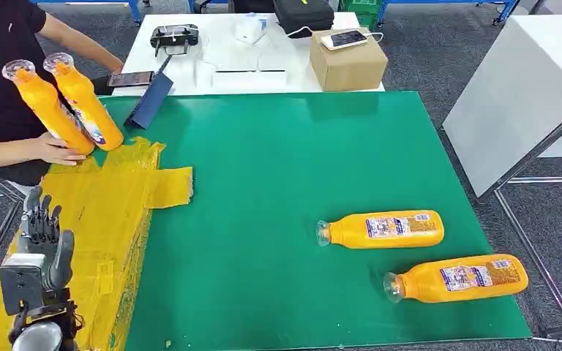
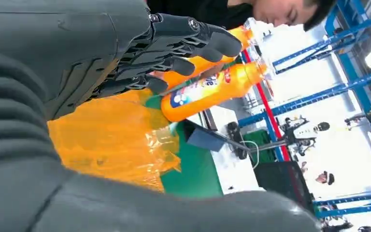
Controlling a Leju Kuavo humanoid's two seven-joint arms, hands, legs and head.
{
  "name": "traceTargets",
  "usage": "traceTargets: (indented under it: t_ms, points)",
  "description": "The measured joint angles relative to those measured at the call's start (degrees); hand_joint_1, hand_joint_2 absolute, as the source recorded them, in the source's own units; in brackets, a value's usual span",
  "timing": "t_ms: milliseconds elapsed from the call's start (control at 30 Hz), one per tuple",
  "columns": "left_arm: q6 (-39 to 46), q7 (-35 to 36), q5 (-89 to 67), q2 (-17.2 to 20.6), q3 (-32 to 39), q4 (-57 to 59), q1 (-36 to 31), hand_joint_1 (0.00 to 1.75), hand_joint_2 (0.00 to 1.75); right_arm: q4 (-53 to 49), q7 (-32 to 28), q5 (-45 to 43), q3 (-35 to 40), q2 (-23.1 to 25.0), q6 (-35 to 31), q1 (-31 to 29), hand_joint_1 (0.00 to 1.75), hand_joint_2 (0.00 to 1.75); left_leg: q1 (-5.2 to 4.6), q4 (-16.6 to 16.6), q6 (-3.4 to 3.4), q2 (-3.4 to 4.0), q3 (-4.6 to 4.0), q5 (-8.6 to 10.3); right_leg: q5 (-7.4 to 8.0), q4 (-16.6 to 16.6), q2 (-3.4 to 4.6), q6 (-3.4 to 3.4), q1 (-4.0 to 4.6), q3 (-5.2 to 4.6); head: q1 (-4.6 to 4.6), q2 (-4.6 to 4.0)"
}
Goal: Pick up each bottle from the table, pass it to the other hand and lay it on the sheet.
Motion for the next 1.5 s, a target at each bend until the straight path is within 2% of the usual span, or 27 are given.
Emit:
traceTargets:
  t_ms: [233, 467, 633, 833, 1133, 1300, 1500]
  points:
    - [-0.11, 0.04, 0.2, 0.35, -1.2, 1.77, -1.83, 0.0, 1.75, 6.15, 2.52, 0.24, 5.52, -3.02, -6.89, -0.55, 0.0, 1.75, 0.01, 0.0, 0.0, 0.0, 0.0, 0.0, 0.0, 0.0, 0.0, 0.0, 0.01, 0.03, 0.02, 0.0]
    - [-0.11, 0.5, 0.46, 0.52, -2.05, 3.21, -2.98, 0.0, 1.75, 10.95, 16.36, -13.3, 17.3, -9.61, -16.02, 2.17, 0.0, 1.75, -0.02, 0.01, 0.06, 0.01, 0.0, 0.05, 0.01, 0.0, 0.0, 0.01, -0.02, 0.03, 0.0, 0.0]
    - [-0.15, 0.57, 0.46, 0.63, -2.27, 3.72, -3.38, 0.0, 1.75, 12.72, 18.27, -15.58, 22.17, -12.9, -17.38, 3.52, 0.0, 1.75, -0.02, 0.02, 0.06, -0.01, -0.01, 0.04, 0.0, 0.0, -0.03, 0.01, -0.02, 0.04, 0.0, 0.0]
    - [-0.17, 0.57, 0.55, 0.81, -2.38, 4.26, -3.96, 0.0, 1.75, 13.99, 25.47, -25.4, 27.52, -19.26, -21.66, 6.76, 0.0, 1.75, -0.02, 0.02, 0.06, 0.0, -0.01, 0.04, 0.0, 0.0, -0.02, 0.01, -0.02, 0.02, 0.0, 0.0]
    - [-0.33, 0.57, 0.63, 0.98, -2.49, 5.53, -5.11, 0.0, 1.75, 15.41, 29.57, -29.74, 32.74, -26.75, -25.29, 10.77, 0.0, 1.75, -0.05, 0.02, 0.06, 0.0, -0.01, 0.05, 0.01, 0.0, 0.0, 0.02, -0.05, 0.03, 0.0, 0.0]
    - [-0.7, 0.57, 0.63, 1.24, -2.99, 6.34, -5.94, 0.0, 1.75, 17.99, 31.56, -31.43, 37.72, -30.66, -29.64, 10.76, 0.0, 1.75, -0.05, 0.03, 0.07, 0.0, 0.01, 0.05, 0.02, 0.0, -0.01, 0.02, -0.06, 0.03, 0.0, 0.0]
    - [-0.79, 0.59, 0.63, 1.38, -3.08, 6.86, -6.36, 0.0, 1.75, 20.04, 32.28, -32.02, 41.46, -33.18, -30.97, 10.7, 0.0, 1.75, -0.05, 0.03, 0.07, 0.01, -0.01, 0.05, 0.02, 0.0, 0.0, 0.03, -0.07, 0.03, 0.0, 0.0]
